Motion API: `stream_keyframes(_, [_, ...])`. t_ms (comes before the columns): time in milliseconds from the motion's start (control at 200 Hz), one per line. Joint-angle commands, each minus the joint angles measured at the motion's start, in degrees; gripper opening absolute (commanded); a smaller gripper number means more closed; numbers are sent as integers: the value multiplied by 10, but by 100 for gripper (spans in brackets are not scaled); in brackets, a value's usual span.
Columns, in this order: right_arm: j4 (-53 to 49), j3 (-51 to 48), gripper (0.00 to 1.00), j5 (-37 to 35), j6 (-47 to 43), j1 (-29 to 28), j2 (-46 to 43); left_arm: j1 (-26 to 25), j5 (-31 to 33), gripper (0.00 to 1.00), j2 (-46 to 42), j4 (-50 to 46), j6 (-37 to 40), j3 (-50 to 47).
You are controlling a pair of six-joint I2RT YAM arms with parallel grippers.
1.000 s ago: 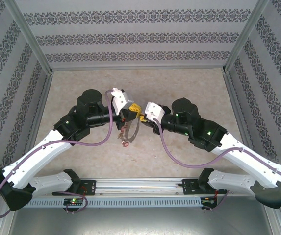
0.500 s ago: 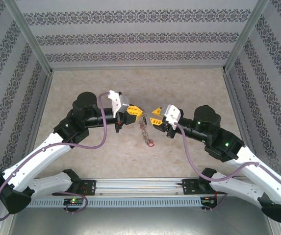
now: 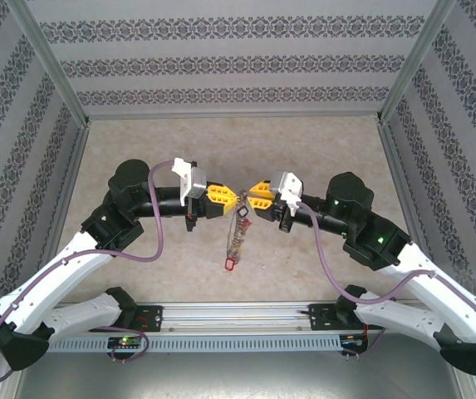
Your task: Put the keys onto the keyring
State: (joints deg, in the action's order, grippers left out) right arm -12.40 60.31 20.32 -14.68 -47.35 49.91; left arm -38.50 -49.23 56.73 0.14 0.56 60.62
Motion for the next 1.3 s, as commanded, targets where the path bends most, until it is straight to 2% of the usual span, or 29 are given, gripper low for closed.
stream_keyframes(0, [35, 22, 21, 45, 12, 6, 9, 5, -25, 0, -12, 48, -7, 4])
stream_keyframes(125, [61, 10, 24, 97, 20, 6, 5, 6, -26, 0, -13, 43, -6, 5])
stream_keyframes(694, [45, -9, 21, 123, 20, 6, 0, 8, -30, 0, -15, 36, -5, 18])
stream_keyframes(1294, [86, -31, 18, 152, 51, 6, -3, 9, -46, 0, -10, 57, -20, 20])
